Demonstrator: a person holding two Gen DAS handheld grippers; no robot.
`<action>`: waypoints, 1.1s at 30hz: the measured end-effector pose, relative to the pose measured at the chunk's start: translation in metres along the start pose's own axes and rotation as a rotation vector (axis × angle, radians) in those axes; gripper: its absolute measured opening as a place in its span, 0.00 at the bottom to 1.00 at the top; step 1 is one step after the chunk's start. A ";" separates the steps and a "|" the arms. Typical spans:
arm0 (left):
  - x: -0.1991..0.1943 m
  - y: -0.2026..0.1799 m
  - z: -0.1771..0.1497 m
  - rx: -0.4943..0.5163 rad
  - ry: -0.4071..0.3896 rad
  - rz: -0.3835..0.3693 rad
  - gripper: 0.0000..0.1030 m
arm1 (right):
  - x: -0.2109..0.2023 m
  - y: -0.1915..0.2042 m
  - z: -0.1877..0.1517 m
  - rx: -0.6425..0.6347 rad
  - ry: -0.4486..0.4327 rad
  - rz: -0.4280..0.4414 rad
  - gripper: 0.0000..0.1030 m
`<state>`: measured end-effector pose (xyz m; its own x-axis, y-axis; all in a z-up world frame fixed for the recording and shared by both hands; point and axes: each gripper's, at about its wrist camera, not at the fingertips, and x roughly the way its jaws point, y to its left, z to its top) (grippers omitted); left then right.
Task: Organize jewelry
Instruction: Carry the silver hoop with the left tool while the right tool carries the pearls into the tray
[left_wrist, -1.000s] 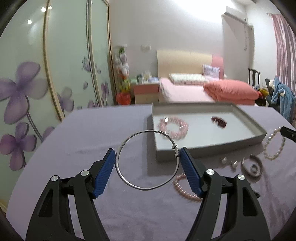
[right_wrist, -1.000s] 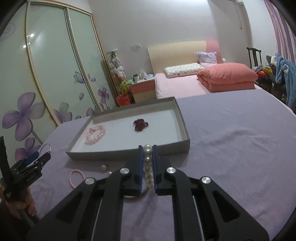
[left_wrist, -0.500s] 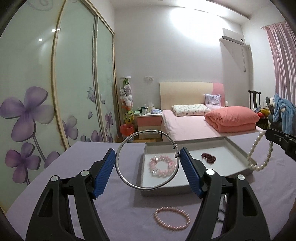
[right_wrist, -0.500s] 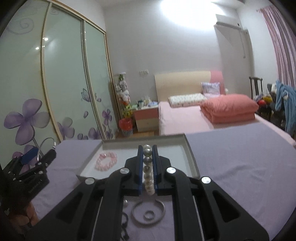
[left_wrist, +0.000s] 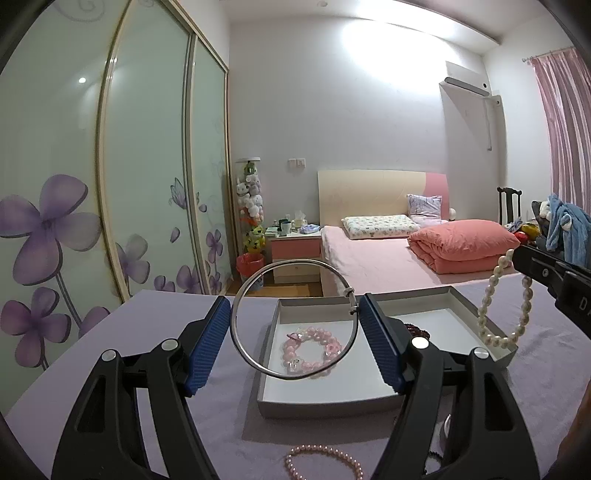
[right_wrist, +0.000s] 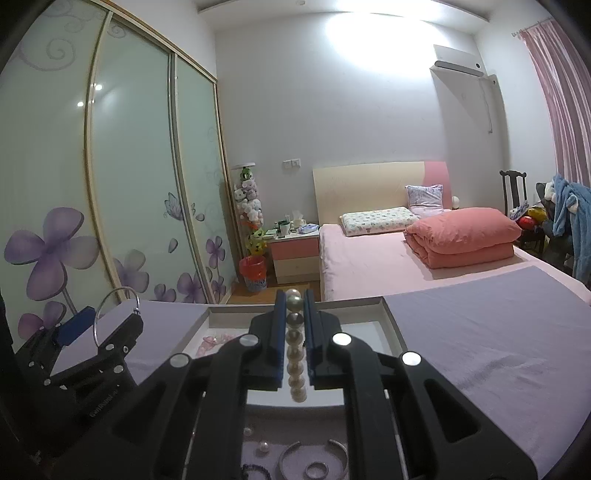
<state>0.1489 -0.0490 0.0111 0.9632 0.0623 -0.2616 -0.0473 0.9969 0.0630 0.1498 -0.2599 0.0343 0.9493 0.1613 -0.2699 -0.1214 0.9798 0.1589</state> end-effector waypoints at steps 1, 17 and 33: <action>0.002 0.000 0.000 0.000 0.002 -0.002 0.69 | 0.003 -0.001 0.001 0.001 -0.001 -0.001 0.10; 0.059 -0.008 -0.004 -0.018 0.108 -0.054 0.69 | 0.088 -0.026 0.002 0.087 0.099 -0.006 0.10; 0.097 -0.018 -0.017 -0.014 0.229 -0.097 0.70 | 0.140 -0.041 -0.020 0.147 0.239 0.001 0.10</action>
<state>0.2389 -0.0597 -0.0321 0.8783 -0.0264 -0.4774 0.0375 0.9992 0.0137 0.2821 -0.2753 -0.0292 0.8518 0.2022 -0.4832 -0.0620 0.9549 0.2903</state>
